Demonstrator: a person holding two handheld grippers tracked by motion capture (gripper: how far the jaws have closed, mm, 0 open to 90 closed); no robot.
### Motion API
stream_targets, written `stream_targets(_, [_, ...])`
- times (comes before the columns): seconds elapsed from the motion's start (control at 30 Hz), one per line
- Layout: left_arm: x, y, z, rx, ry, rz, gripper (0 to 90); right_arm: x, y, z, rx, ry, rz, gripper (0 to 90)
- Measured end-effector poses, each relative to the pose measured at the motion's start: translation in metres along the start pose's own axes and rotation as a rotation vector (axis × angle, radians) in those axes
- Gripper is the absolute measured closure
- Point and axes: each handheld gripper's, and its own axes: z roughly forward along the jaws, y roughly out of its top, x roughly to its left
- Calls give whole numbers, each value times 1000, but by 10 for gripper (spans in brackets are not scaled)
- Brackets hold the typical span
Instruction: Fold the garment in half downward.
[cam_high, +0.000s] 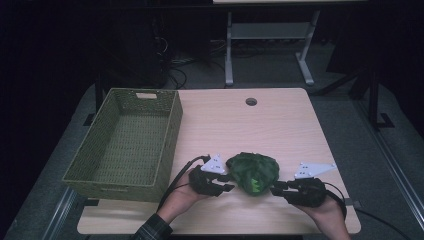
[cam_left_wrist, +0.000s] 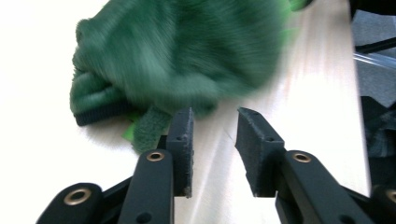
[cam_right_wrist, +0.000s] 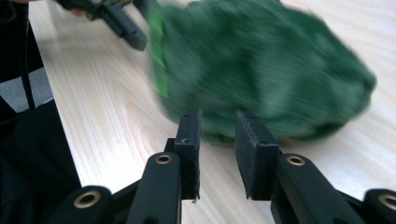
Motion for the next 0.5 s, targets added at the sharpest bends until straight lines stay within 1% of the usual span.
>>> stream_targets(0.07, [-1, 1, -4, -3, 0, -1, 656, -1, 4, -1, -7, 1, -5, 767])
stream_targets(0.1, [-2, 1, -5, -6, 0, -2, 672, -1, 6, -2, -9, -3, -9, 787])
stream_targets(0.13, [-2, 2, -6, -6, -4, 2, 703, -2, 9, -2, -9, -8, -19, 806])
stream_targets(0.17, [-2, 4, -6, -13, -8, -5, 739, -3, 12, -3, -14, -13, -23, 831])
stream_targets(0.23, [-3, 9, -6, -10, -23, 2, 825, -8, 20, -4, -15, -22, -23, 880])
stream_targets(0.3, [-5, 15, -3, -12, -40, -3, 888, -14, 29, -4, -25, -35, -23, 897])
stream_targets(0.37, [-7, 20, 0, -4, -51, -1, 897, -24, 37, -2, -44, -23, -11, 899])
stream_targets(0.5, [-12, 29, 8, -9, -76, 8, 897, -44, 53, 9, -37, -30, 7, 899])
